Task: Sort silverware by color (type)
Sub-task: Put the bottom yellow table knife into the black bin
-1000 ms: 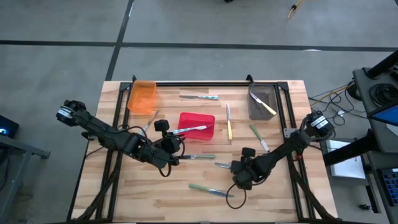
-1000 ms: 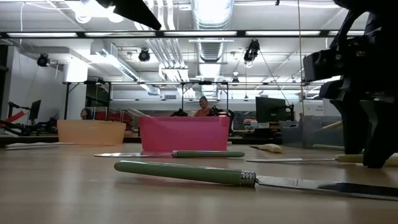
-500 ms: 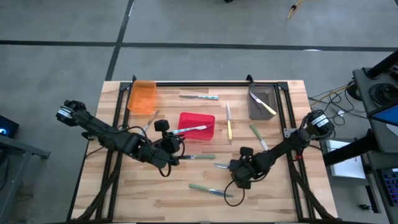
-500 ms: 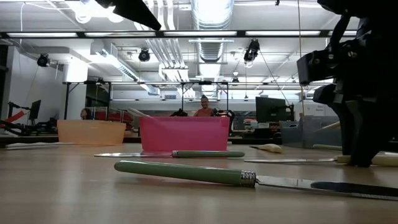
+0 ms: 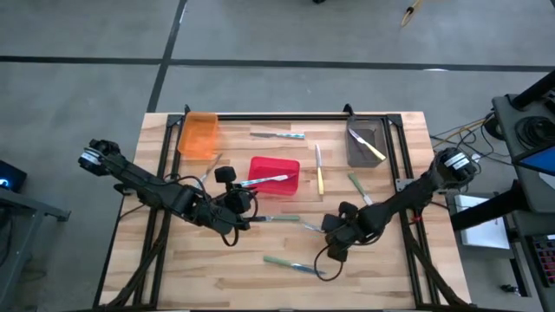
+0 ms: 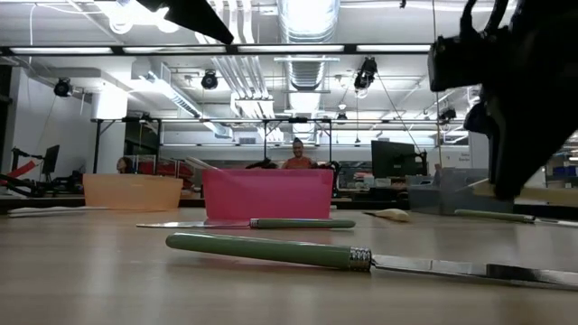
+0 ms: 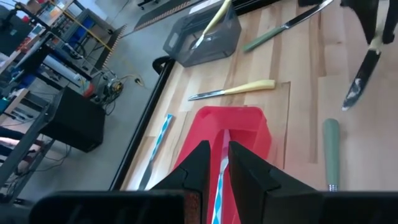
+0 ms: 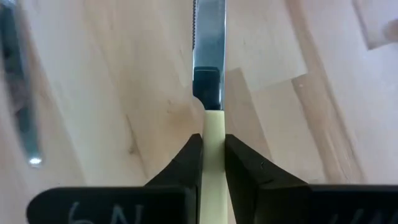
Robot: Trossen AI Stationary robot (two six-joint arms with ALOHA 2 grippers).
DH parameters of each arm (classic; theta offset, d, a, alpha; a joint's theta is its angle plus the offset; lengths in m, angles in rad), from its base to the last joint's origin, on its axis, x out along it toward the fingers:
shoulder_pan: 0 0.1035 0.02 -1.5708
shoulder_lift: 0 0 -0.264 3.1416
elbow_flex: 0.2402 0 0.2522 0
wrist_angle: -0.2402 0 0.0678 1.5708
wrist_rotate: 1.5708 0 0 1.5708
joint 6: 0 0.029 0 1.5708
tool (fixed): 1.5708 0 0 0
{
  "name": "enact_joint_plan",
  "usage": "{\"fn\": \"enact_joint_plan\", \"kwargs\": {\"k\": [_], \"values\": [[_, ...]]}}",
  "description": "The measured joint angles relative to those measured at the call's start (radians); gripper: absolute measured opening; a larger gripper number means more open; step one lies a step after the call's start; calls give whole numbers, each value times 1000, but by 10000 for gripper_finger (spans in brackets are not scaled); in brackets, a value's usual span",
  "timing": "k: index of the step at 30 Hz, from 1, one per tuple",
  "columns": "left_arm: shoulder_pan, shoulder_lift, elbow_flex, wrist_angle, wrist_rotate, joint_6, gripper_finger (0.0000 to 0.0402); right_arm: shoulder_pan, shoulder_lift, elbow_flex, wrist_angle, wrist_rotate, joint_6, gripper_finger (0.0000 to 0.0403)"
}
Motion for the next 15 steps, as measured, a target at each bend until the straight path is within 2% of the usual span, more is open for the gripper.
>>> {"fn": "enact_joint_plan", "kwargs": {"k": [6,12,15], "values": [[0,0,0,-1,-1,5,39,-65,-42,60,-96,-12,26,34],[0,0,0,-2,-1,11,39,-175,-41,204,-328,-27,-27,34],[-1,0,0,-8,-1,12,39,-251,-43,275,-424,-67,-40,34]]}}
